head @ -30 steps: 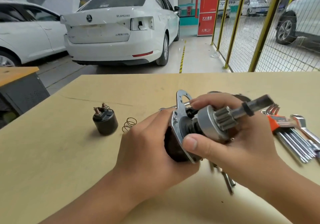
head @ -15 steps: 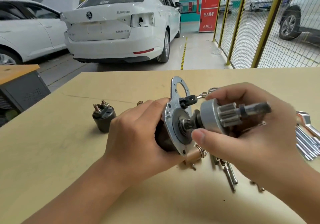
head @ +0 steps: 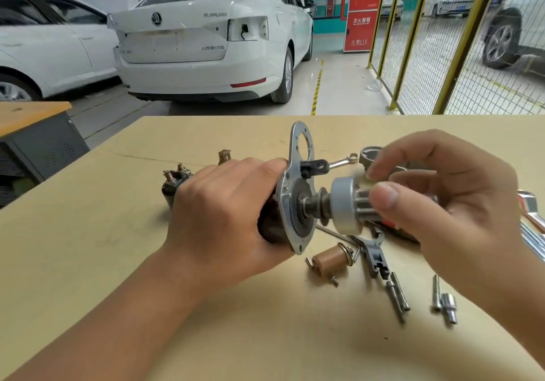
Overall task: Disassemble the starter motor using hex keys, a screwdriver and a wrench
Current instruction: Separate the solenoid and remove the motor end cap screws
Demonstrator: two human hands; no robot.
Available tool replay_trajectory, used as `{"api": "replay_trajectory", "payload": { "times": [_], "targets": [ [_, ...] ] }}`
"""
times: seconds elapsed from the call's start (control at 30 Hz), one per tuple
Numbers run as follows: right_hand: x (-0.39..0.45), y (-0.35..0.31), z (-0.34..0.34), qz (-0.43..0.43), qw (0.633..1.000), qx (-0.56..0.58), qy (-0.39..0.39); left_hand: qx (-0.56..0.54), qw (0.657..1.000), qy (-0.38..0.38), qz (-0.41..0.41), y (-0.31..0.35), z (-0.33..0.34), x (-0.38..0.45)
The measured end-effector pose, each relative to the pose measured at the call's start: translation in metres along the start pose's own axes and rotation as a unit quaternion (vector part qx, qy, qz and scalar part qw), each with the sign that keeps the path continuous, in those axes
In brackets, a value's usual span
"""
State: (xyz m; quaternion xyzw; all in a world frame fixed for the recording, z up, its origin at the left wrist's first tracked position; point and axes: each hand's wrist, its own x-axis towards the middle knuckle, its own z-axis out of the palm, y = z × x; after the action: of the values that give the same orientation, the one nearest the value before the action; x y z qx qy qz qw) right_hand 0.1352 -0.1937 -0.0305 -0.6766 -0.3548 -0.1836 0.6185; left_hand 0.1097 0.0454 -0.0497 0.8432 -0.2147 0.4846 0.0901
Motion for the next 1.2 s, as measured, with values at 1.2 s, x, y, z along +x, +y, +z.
{"api": "replay_trajectory", "payload": {
  "times": [1.2],
  "targets": [
    [0.016,0.027,-0.017,0.149,0.939,-0.287,-0.117,-0.311,0.854,-0.104,-0.404,-0.019,-0.007,0.009]
  ]
}}
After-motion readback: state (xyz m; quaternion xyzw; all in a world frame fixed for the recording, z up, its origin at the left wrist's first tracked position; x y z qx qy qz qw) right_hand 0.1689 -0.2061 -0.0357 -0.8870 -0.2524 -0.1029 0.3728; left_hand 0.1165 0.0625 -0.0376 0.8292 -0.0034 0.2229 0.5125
